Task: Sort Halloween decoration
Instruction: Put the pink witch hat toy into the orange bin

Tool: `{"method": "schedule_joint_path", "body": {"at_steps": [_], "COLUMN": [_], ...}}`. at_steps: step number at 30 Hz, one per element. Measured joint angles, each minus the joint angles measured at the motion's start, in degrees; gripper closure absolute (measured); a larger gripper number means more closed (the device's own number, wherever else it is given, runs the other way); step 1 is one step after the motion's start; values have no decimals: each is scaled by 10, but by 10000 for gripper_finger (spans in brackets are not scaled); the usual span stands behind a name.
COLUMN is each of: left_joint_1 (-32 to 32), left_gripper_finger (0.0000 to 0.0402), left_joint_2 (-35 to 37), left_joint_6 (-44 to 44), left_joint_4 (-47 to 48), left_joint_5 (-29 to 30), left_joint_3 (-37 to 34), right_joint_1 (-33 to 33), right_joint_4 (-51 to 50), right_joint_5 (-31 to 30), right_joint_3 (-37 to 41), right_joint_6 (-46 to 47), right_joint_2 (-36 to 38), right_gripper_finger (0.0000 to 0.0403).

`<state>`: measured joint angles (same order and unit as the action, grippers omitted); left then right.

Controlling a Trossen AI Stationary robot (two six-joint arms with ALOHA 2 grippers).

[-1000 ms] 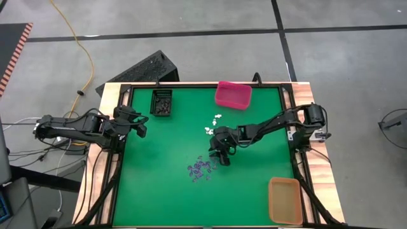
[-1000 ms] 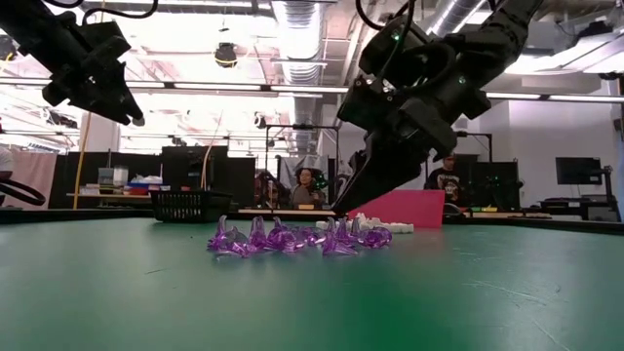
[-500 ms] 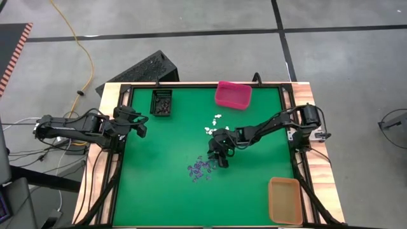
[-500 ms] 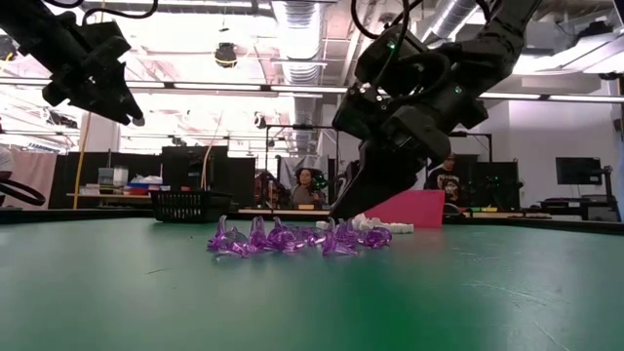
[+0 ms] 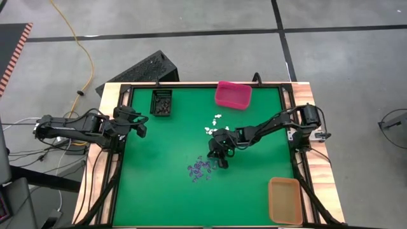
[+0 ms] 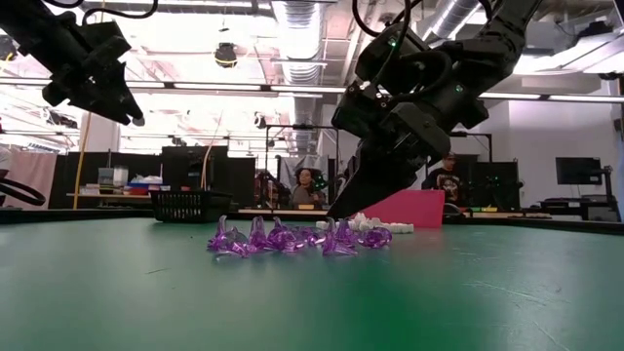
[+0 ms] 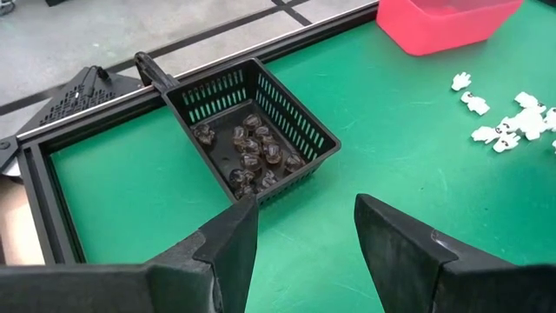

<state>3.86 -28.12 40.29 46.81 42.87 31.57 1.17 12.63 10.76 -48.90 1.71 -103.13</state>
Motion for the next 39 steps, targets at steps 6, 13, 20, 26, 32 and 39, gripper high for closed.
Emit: {"method": "schedule_joint_path", "body": {"at_steps": [6,13,20,26,32,39], "left_joint_1": [0,0,0,0,0,0], "left_gripper_finger": [219,219,219,219,219,219], "left_joint_2": [0,0,0,0,0,0], "left_joint_6": [0,0,-1,-1,-1,-1], "left_joint_4": [0,0,0,0,0,0], "left_joint_5": [0,0,0,0,0,0], "left_joint_3": [0,0,0,0,0,0], "right_joint_1": [0,-3,-6,-1,-1,-7], "right_joint_4": [-2,-11,-27,-39,-38,-28], "right_joint_5": [-1,-10,-22,-21,-21,-35], "right_joint_3": [0,2,1,1,1,0], "right_joint_6": [13,18,30,24,23,17], "right_joint_2": [3,44,83,88,51,1], "right_gripper_finger": [387,387,387,338,237,197]}}
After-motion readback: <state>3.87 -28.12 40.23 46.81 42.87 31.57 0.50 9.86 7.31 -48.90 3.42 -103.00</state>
